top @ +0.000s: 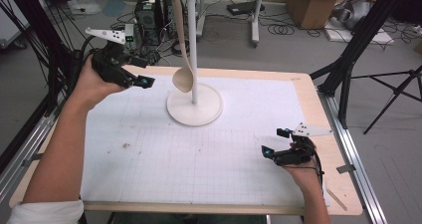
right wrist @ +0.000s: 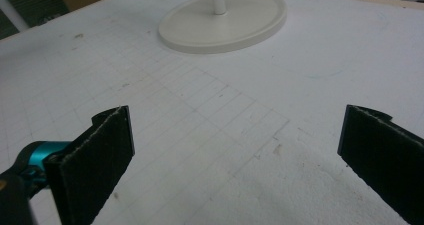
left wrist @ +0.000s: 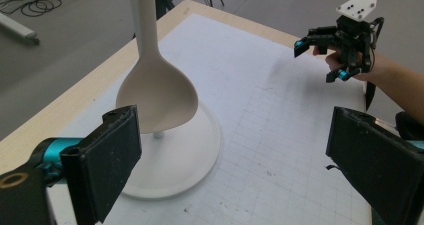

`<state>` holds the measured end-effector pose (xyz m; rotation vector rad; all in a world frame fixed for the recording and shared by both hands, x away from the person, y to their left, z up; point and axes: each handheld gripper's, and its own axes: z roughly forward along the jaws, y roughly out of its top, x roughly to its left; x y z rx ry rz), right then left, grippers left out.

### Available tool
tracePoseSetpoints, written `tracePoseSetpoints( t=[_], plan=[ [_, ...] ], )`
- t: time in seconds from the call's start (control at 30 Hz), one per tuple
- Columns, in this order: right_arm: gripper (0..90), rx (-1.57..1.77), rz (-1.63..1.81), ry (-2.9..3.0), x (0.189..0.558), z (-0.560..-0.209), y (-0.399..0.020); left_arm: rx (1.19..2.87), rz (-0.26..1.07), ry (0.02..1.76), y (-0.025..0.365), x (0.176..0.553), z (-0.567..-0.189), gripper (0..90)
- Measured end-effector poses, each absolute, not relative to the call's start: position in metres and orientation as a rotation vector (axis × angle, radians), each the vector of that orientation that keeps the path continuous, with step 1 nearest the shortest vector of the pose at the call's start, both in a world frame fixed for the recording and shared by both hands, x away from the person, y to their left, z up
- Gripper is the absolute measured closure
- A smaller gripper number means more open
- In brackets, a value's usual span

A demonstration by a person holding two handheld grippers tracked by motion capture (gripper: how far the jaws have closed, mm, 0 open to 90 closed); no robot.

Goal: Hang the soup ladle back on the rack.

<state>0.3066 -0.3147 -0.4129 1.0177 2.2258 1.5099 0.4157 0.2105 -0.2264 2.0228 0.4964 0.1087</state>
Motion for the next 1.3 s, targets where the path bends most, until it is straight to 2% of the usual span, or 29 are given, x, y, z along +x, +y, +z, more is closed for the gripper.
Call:
tracePoseSetpoints(
  t=[0.33, 1.3],
  plan=[
    [0.4, 1.028, 1.505, 2.236, 0.307, -0.413, -0.313, 1.992, 0.096, 0.492, 0.215, 0.401, -0.249, 1.7],
    [0.4, 1.030, 1.489, 2.250, 0.308, -0.416, -0.311, 1.954, 0.140, 0.484, 0.228, 0.356, -0.330, 1.7]
  ],
)
